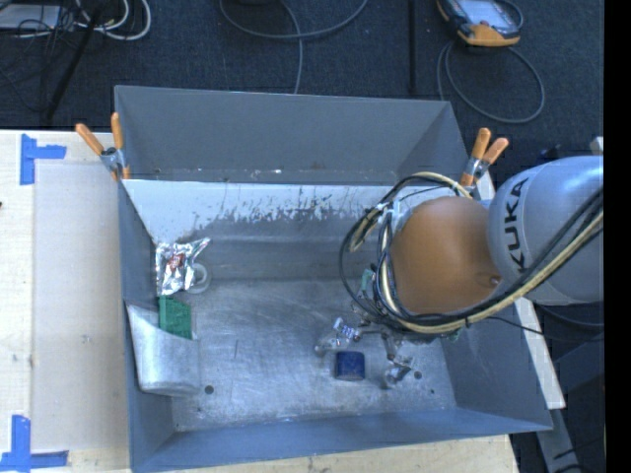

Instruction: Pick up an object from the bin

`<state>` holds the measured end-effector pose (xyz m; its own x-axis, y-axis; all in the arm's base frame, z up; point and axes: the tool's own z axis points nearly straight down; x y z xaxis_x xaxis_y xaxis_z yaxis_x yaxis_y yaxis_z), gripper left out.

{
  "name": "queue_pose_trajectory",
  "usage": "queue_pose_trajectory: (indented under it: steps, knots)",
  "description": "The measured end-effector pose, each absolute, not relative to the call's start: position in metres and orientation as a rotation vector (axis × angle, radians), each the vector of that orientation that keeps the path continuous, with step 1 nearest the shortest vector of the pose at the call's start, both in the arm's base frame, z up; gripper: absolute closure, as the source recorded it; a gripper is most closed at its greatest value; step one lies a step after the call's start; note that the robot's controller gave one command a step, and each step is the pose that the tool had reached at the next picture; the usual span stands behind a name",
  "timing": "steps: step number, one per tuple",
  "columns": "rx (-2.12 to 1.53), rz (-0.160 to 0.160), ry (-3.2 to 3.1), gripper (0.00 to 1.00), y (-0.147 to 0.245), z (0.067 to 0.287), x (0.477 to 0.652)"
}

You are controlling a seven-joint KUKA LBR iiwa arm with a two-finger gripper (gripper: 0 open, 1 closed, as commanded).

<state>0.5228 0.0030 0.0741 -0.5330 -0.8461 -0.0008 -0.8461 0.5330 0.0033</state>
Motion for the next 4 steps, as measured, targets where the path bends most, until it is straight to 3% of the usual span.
queue_pose_trajectory:
  steps: [1, 2, 3, 4]
  knots:
    - [1.515, -0.001, -2.752, 1.0, 0.002, 0.076, 0.524]
    - [1.621, 0.007, -2.7, 1.0, -0.019, 0.2, 0.551]
    - [1.987, 0.0, -2.435, 1.0, -0.075, 0.252, 0.546]
    - [2.213, -0.003, -2.233, 1.0, -0.066, 0.283, 0.525]
